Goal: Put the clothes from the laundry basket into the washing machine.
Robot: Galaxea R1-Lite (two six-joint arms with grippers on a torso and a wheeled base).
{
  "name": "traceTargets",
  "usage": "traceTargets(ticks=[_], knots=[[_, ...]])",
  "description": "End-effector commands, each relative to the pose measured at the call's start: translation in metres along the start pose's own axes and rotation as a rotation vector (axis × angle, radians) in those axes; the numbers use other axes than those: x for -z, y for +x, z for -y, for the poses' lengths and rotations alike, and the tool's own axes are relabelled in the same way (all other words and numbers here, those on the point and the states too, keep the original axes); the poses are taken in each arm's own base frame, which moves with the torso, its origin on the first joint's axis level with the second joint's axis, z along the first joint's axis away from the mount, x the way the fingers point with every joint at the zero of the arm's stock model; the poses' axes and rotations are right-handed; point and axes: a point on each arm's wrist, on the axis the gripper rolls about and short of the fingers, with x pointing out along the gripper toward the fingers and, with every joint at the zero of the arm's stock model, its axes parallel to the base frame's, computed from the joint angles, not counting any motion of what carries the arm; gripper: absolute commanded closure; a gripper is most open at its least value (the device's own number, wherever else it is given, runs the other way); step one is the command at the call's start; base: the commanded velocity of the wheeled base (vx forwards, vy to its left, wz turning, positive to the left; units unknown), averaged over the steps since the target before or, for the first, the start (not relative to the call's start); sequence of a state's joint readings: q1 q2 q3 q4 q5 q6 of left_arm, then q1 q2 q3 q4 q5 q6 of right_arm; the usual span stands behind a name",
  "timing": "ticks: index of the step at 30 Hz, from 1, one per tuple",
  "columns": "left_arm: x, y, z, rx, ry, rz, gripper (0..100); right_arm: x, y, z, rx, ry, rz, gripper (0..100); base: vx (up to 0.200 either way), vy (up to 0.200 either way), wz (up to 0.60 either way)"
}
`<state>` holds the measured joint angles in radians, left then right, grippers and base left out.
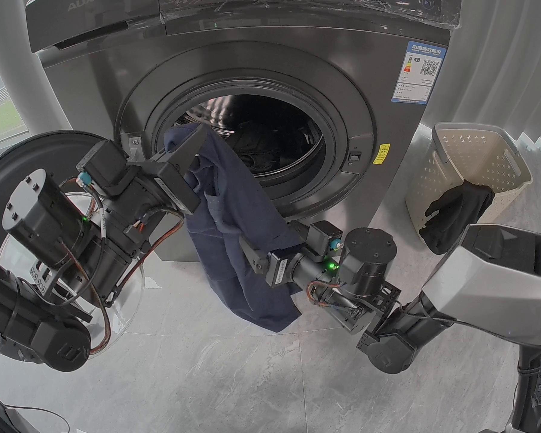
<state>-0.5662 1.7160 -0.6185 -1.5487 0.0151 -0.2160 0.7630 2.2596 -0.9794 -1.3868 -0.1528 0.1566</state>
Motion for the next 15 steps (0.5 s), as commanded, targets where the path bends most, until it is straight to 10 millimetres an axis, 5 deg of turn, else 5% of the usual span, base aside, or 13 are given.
traceTargets(ticks=[1,9,15], knots=[[0.000,0.001,0.000,-0.001,0.000,0.003,100,0.006,-0.005,-0.019,-0.050,0.002,-0.017,0,0.000,0.000,0.00],[0.001,0.001,-0.003,-0.010,0.004,-0.001,100,0.011,-0.007,-0.057,-0.160,0.020,0.005,0,0.000,0.000,0.00],[0.001,0.001,-0.003,-0.009,0.004,-0.001,100,0.026,0.003,-0.053,-0.154,0.011,-0.013,0,0.000,0.000,0.00]])
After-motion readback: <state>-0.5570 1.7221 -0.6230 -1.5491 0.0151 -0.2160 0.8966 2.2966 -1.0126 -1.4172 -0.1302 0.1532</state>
